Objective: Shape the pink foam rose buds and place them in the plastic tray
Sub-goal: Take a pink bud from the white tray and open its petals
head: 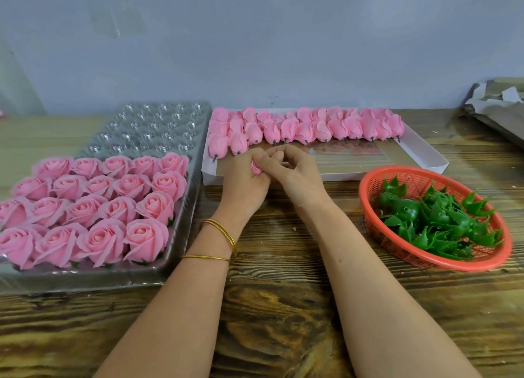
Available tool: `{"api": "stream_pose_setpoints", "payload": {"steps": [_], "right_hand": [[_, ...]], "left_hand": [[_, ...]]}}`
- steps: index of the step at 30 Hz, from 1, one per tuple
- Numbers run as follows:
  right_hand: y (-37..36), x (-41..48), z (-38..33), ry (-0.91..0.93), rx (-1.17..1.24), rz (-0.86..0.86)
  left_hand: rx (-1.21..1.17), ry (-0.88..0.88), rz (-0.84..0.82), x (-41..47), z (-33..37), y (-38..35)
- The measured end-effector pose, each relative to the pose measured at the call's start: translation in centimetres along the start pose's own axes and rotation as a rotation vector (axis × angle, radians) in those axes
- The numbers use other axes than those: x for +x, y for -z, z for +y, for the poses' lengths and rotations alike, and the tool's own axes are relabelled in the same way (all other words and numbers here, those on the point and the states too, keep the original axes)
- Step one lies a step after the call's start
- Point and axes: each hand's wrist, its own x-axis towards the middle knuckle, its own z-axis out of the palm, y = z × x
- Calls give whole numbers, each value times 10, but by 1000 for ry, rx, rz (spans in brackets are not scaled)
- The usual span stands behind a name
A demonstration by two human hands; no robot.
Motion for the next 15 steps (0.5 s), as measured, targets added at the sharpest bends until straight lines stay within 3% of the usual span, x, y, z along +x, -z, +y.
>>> {"api": "stream_pose_setpoints", "payload": {"steps": [15], "right_hand": [[1, -1, -1, -24, 60, -32]], "left_hand": [[13, -70, -25, -4, 6, 1]]}}
